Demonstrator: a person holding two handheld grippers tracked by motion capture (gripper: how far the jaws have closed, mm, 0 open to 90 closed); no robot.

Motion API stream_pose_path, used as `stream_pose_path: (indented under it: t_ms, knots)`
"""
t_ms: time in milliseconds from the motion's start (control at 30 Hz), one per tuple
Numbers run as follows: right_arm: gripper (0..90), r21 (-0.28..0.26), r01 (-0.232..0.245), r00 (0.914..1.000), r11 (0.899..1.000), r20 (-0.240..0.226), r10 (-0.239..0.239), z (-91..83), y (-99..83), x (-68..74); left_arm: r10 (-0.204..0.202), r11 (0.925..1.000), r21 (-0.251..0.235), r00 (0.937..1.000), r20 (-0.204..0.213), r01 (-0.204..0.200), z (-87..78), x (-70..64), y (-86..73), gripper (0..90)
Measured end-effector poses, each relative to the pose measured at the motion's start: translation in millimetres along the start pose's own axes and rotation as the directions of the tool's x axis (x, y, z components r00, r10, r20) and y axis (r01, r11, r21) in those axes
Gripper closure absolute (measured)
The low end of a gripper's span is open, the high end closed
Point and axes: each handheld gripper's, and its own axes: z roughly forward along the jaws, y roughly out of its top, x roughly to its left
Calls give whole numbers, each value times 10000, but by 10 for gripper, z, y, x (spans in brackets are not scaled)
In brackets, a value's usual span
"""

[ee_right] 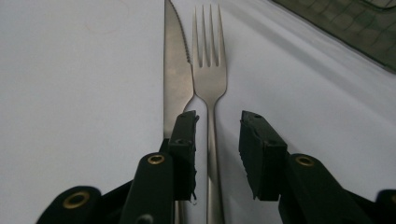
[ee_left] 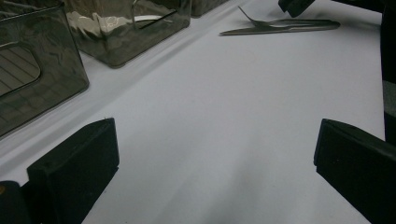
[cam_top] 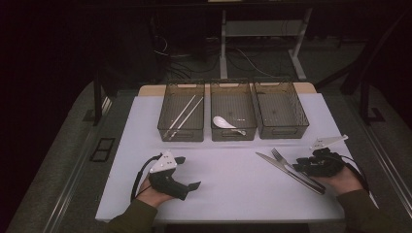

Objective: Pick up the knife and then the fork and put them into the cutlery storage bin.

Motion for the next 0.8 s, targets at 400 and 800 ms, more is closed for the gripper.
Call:
stream_pose_path:
  t_ms: [400, 800]
  knots:
    - [732, 429, 289, 9995, 9987, 148, -296, 64, -6, 41, -21, 10000, 9, 10000, 17, 21, 3, 0, -2, 0]
    - [770, 934, 868, 9933, 9918, 683, -933, 108, 8, 106, -11, 10000, 65, 10000, 21, 11, 7, -2, -4, 0]
